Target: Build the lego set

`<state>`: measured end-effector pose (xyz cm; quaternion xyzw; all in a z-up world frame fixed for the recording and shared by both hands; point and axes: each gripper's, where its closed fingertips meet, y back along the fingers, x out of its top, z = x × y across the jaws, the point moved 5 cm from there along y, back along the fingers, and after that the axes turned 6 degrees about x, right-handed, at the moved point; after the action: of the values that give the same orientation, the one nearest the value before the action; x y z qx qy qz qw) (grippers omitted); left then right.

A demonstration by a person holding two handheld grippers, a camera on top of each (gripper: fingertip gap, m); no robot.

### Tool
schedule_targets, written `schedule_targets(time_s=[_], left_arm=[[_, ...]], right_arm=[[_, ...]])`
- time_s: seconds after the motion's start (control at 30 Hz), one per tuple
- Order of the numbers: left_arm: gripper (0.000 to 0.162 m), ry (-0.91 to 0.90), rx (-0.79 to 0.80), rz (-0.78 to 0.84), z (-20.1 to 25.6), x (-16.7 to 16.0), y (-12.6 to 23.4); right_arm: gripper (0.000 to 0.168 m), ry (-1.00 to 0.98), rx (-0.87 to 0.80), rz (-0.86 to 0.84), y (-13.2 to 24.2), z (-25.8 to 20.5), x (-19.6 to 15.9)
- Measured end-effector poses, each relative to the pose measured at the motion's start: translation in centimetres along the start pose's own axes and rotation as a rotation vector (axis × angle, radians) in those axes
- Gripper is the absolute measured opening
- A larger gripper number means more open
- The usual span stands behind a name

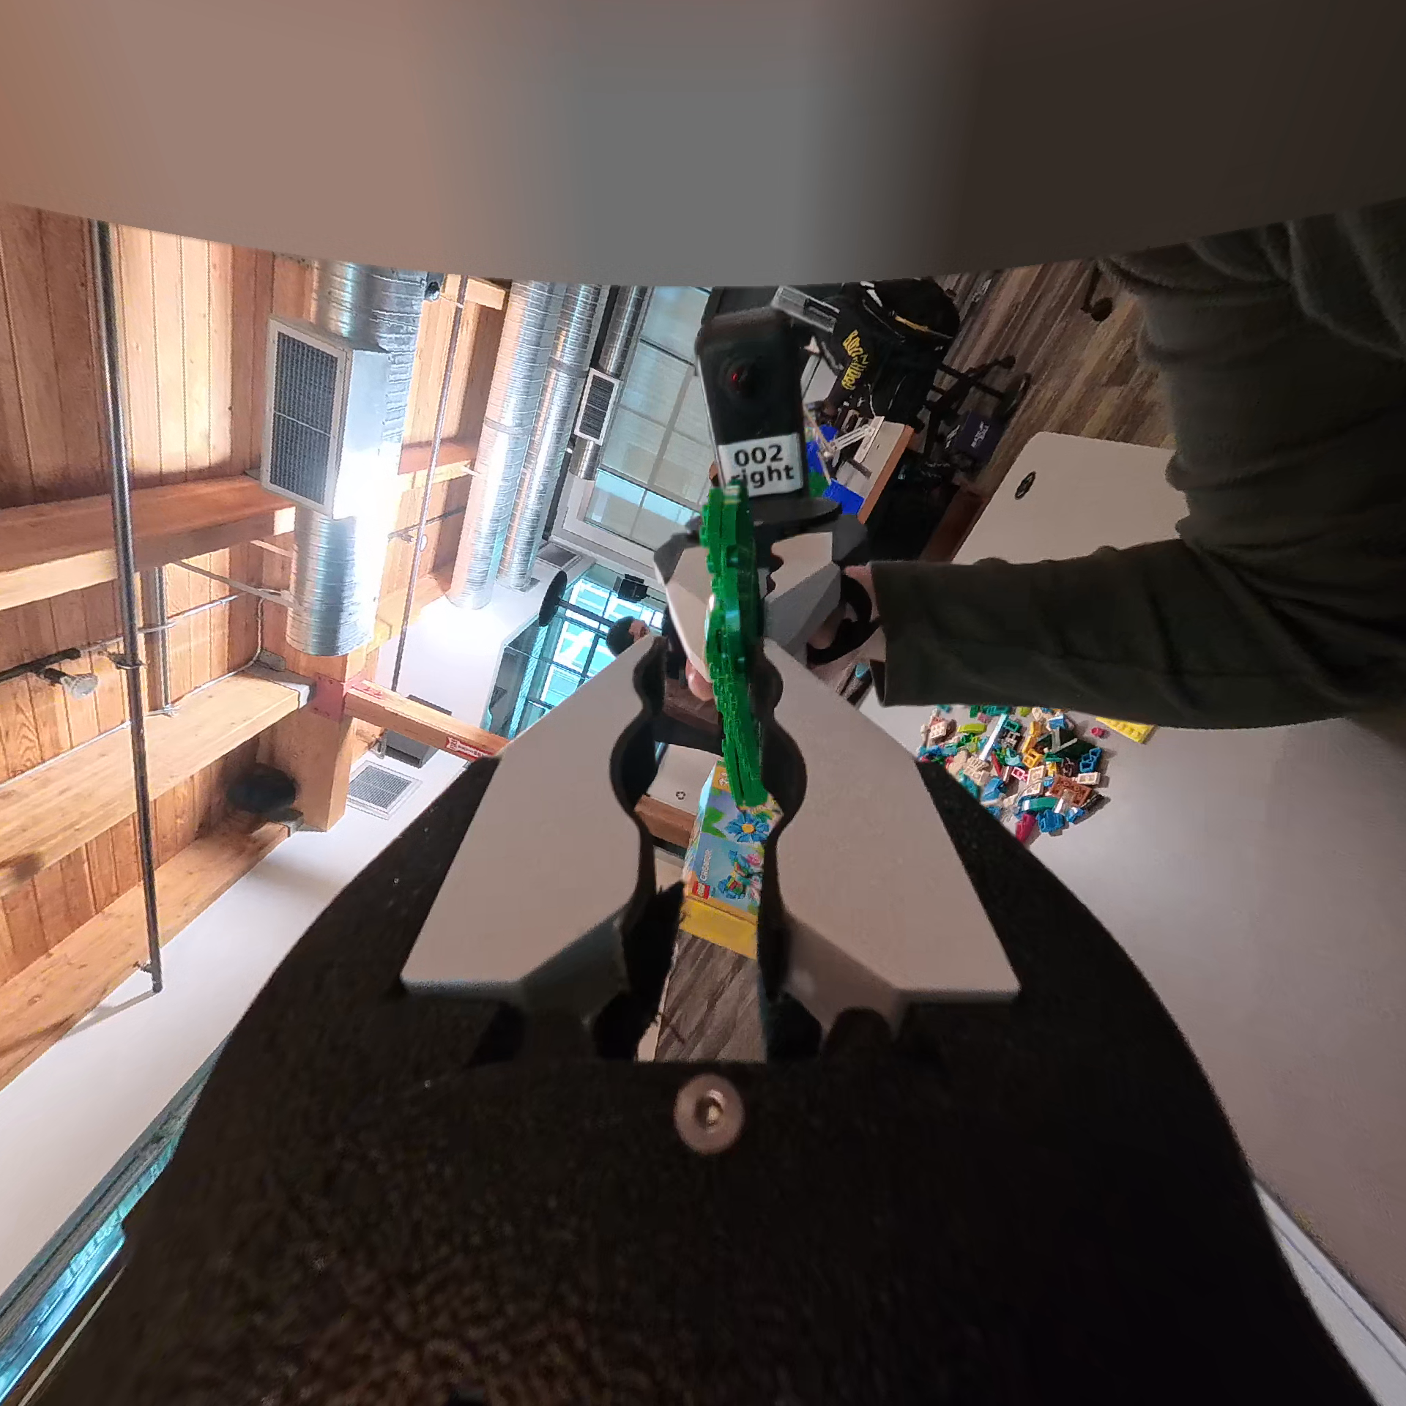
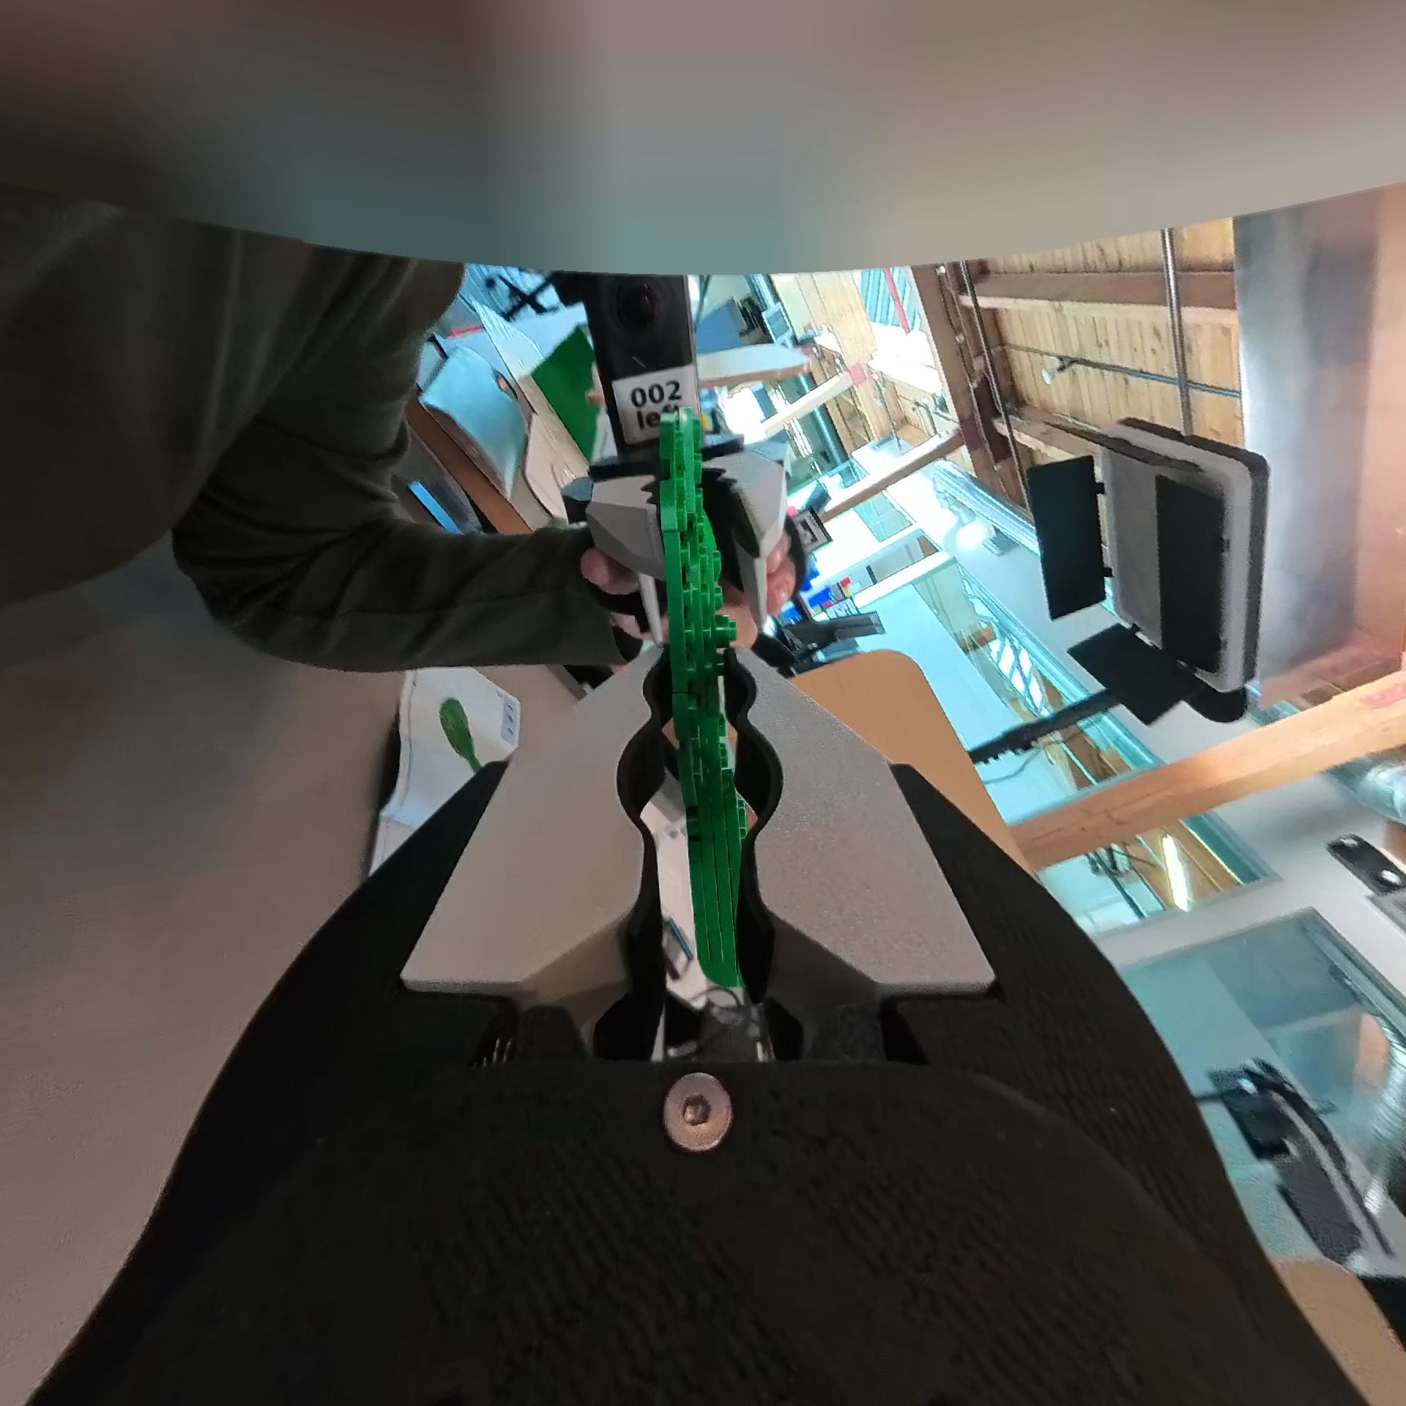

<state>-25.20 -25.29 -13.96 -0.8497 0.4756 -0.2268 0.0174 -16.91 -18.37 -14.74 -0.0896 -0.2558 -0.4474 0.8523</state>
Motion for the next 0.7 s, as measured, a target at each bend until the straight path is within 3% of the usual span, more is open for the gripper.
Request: schedule_targets(time_s=[0.03, 0.27, 0.7], left_arm=[[0.020, 0.002, 0.001, 0.001, 0.1, 0.1, -0.2], [0.019, 0.033, 0.004, -0.030, 0.3, -0.2, -1.3], [0.016, 0.064, -0.004, 0.016, 0.5, 0.5, -1.5]], right_arm=[[0.010, -0.012, 0.009, 0.026, 0.1, 0.0, 0.0], [0.010, -0.080, 0.053, 0.159, 0.4, 0.3, -0.7], [0.010, -0.108, 0.063, 0.173, 0.6, 0.3, -1.1]])
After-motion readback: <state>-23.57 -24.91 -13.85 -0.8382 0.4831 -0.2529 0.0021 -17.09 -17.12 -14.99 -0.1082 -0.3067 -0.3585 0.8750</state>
